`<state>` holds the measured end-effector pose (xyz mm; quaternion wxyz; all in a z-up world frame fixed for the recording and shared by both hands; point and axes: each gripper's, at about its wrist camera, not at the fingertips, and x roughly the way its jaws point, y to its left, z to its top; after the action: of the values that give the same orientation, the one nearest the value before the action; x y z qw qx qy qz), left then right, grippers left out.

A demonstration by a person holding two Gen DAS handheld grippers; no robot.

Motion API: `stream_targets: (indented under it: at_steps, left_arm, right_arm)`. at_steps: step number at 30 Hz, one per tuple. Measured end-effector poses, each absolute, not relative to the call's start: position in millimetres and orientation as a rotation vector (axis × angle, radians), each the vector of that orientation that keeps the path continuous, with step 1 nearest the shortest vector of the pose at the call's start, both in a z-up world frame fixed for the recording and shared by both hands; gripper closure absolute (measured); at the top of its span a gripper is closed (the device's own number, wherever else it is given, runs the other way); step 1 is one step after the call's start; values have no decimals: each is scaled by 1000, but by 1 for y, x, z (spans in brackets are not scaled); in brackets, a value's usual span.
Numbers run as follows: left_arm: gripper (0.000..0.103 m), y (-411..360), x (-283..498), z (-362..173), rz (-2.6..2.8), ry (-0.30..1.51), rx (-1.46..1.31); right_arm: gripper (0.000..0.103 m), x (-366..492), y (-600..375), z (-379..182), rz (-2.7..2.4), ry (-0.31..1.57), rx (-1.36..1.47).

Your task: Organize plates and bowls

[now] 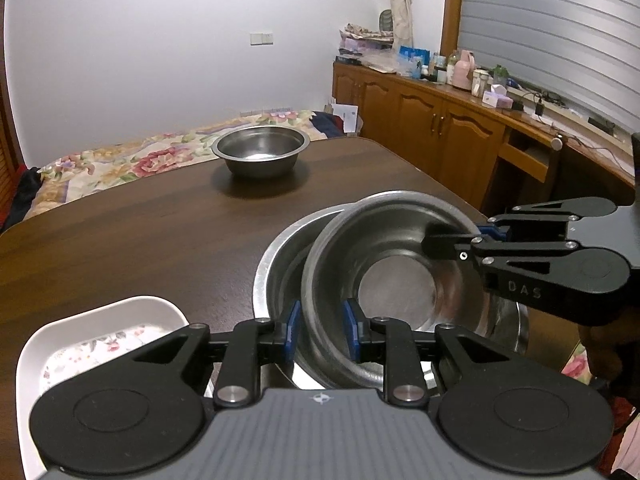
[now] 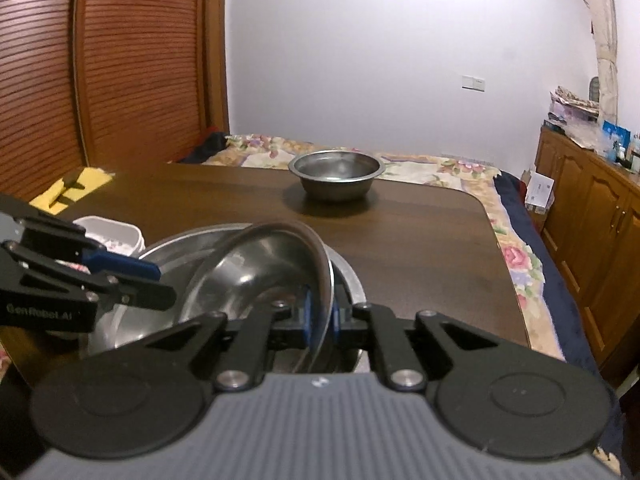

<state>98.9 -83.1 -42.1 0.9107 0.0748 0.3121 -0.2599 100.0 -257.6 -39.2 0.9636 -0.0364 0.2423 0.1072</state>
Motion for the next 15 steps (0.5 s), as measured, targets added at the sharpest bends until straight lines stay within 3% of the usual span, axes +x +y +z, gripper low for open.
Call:
stream_targets:
  at_steps: [15]
  left_arm:
    - [76, -73, 94, -38, -541, 617, 115]
  right_arm:
    - [91, 107, -248, -43, 233, 514, -99]
